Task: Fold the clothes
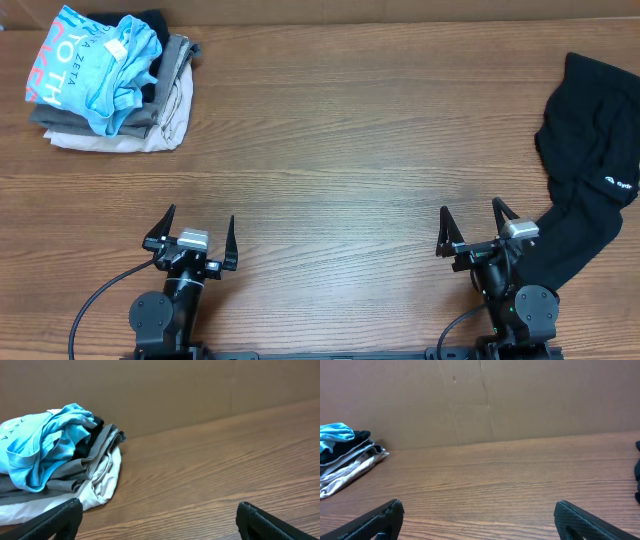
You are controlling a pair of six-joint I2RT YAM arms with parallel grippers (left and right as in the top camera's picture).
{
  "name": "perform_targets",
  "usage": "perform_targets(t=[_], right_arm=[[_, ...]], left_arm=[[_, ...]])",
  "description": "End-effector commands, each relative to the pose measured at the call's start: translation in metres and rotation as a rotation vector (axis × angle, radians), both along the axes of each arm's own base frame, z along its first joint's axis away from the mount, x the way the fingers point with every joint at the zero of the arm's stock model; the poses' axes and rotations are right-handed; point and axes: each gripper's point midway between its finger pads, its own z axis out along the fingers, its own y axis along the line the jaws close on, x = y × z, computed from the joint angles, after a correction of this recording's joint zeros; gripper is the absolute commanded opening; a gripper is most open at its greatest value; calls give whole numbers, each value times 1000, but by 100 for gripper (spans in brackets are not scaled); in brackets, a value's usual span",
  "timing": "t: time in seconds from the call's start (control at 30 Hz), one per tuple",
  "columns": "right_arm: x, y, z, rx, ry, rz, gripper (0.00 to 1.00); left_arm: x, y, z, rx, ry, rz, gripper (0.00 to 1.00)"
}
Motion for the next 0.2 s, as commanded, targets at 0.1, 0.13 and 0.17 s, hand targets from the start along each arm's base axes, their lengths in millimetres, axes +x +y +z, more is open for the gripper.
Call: perform_targets(t=[0.1, 0.13, 0.17], right_arm=[[0, -1, -1, 4, -5, -7, 100], [0, -1, -1, 4, -5, -7, 100], [0, -1, -1, 4, -5, -7, 100]], left_arm=[[0, -1, -1, -9, -6, -1, 100], [0, -1, -1, -9, -6, -1, 100], [0, -1, -1, -9, -6, -1, 100]])
